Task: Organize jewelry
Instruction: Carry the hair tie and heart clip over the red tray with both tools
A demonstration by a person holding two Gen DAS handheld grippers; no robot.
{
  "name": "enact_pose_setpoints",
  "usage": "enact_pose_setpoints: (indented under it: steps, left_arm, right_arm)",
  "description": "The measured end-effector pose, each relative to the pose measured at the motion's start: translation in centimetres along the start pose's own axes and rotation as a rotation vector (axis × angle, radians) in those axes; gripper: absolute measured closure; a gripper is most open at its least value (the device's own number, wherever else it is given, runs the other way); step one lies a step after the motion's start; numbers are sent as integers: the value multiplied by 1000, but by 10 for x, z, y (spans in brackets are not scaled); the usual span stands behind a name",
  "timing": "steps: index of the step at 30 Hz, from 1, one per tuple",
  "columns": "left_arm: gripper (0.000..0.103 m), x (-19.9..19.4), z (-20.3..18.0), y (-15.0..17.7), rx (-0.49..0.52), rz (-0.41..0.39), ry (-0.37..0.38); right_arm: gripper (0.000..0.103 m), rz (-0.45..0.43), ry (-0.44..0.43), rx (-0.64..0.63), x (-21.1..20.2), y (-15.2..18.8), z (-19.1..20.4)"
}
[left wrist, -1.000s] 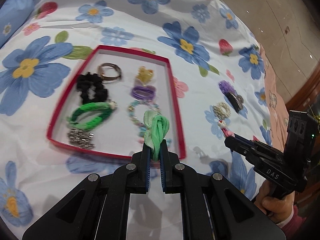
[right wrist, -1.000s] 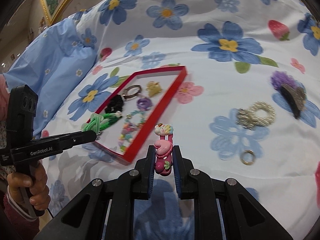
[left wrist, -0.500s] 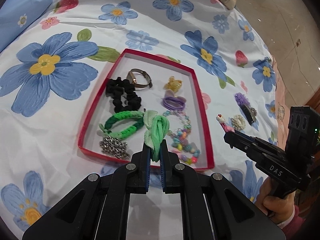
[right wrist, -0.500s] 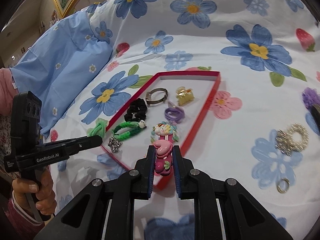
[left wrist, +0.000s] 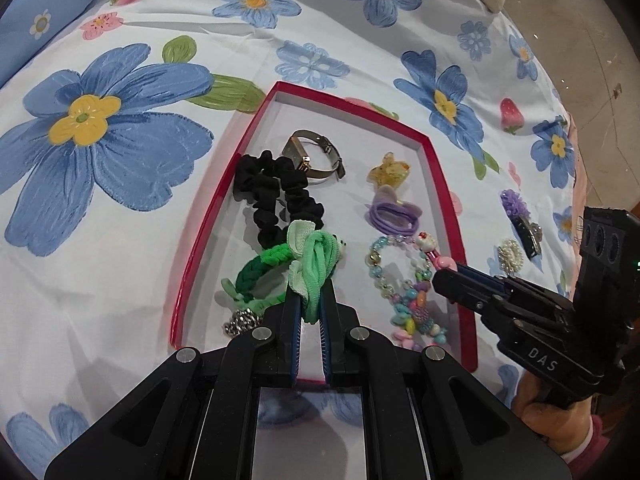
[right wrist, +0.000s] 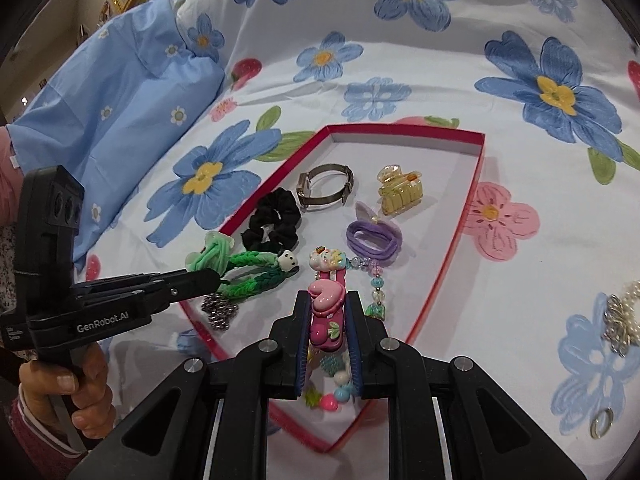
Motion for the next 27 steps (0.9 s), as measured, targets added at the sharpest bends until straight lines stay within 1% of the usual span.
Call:
enact_pose_setpoints:
  steps: [9,16,17,21,23,25,27]
  left_arm:
    - [96,14,7,-4,-14,25,-5]
    - [95,22,11,-3,-23,45,-11]
    - [93,22,11,-3,-26,47,-8]
    - [91,22,12,-3,-30,46,-8]
    - [84,22,13,-3,-29,45,-14]
    - [80,22,12,-3,-26,44,-22]
    - [79,22,12,-3,-21,42,-32]
  right_arm:
    - [86,37,25,-2,22,-7,-9]
    - [86,67,33,-31,33,-7,-6]
    - [86,68,37,-35,33,-7,-6]
    - [85,72,42,-44,35,-8,-5]
    - [85,72,44,-47,35,-7,-5]
    - [85,76,47,-52,35,-7,-4]
    - [84,77,46,-57,35,-8,-4]
Point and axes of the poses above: each gripper's, at about its wrist camera, not at the fingertips, and x roughly the way its jaws point, z to its left, y to its underside, the point moved 10 cm from there along x, roughly the way its jaws point, and after that the axes turned 7 degrees about z, right-handed, at the moved point
